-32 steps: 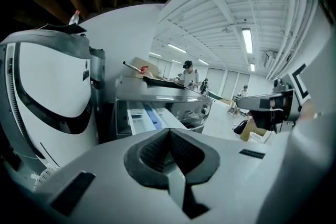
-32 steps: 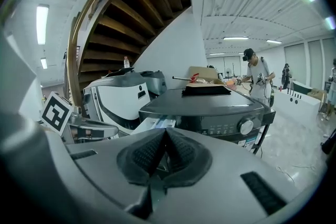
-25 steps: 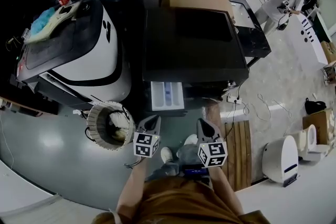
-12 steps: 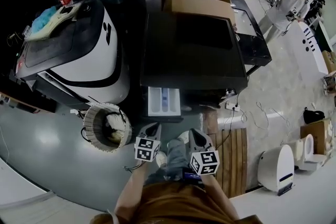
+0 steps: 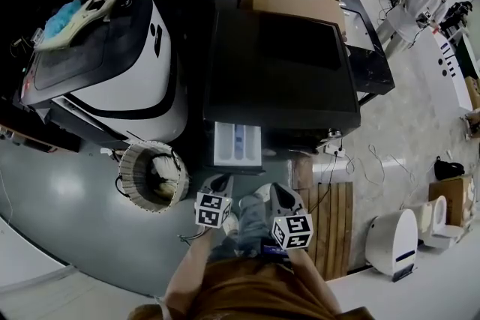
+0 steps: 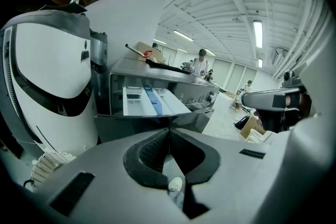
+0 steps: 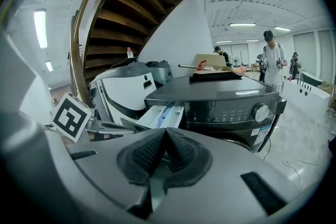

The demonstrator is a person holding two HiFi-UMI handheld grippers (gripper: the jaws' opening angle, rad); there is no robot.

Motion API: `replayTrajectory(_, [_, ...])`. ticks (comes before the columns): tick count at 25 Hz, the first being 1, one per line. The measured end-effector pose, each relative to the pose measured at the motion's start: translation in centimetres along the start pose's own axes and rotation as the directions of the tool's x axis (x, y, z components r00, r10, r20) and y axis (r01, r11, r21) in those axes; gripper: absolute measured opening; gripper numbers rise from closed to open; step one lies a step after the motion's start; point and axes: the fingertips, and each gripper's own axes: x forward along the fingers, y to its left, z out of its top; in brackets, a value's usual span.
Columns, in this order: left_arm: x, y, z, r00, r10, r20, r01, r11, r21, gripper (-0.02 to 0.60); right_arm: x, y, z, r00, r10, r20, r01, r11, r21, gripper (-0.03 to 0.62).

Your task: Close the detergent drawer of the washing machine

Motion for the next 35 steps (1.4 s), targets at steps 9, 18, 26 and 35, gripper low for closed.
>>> replayTrajectory(9, [0.7,-0.3,0.1,1.000,-0.005,-0.013,0.005,1.000,-0.013,0.023,1.4,-1.1,0.4,1.000,0.000,-0.016,0.000,1.000,-0.007,0.011])
replayTrajectory(18, [3.1,1.7,3.3,0.999,0.028,0.033,-0.025,0.996,-0.088,0.023,1.8,-2.8,0.5,0.999,-0.021,-0.033,0.021,1.000,-0.006,0.011])
replayTrajectory(26, [5.0,3.0,5.0,0.998,0.037,0.050,-0.030,0.990,-0.135,0.023,2.8,-4.7,1.3,0.998,-0.041,-0.046,0.041,0.999,-0.008,0.011])
replayTrajectory(35, [7.3,4.7,7.1,0.997,0.059,0.059,-0.049,0.986,-0.162,0.023,4.4,-6.5,2.5,0.998,-0.044,-0.050,0.044,0.999,-0.013,0.011])
